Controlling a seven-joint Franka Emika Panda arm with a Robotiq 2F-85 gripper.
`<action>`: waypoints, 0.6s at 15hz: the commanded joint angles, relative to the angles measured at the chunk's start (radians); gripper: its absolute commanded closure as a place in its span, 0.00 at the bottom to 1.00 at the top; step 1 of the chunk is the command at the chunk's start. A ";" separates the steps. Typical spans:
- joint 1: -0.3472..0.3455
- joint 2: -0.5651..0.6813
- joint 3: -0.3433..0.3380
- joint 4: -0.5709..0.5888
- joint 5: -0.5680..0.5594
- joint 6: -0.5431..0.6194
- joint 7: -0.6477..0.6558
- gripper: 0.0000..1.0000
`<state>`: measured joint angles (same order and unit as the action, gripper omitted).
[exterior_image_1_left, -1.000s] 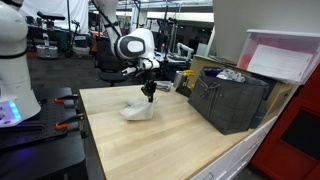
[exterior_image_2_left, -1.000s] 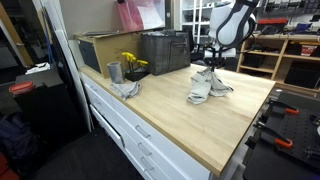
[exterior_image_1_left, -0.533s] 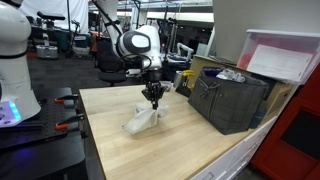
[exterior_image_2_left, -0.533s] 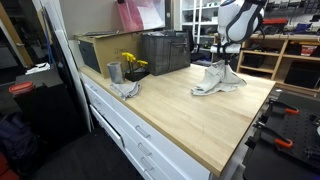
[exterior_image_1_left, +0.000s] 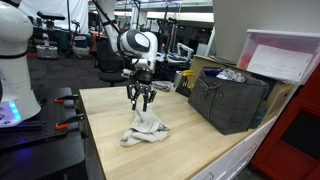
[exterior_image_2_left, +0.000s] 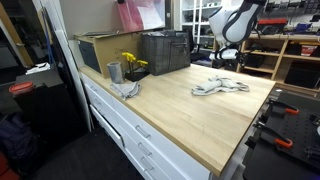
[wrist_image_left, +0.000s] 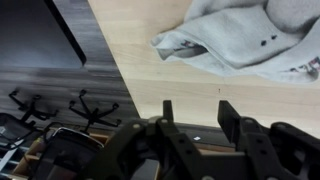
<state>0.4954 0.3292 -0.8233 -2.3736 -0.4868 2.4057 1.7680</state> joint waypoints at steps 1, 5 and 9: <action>-0.115 -0.083 0.204 0.005 0.041 -0.078 0.069 0.16; -0.308 -0.078 0.475 0.020 0.211 0.019 -0.007 0.00; -0.415 -0.038 0.616 0.045 0.314 0.157 -0.159 0.00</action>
<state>0.1543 0.2747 -0.2832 -2.3423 -0.2374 2.4769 1.7079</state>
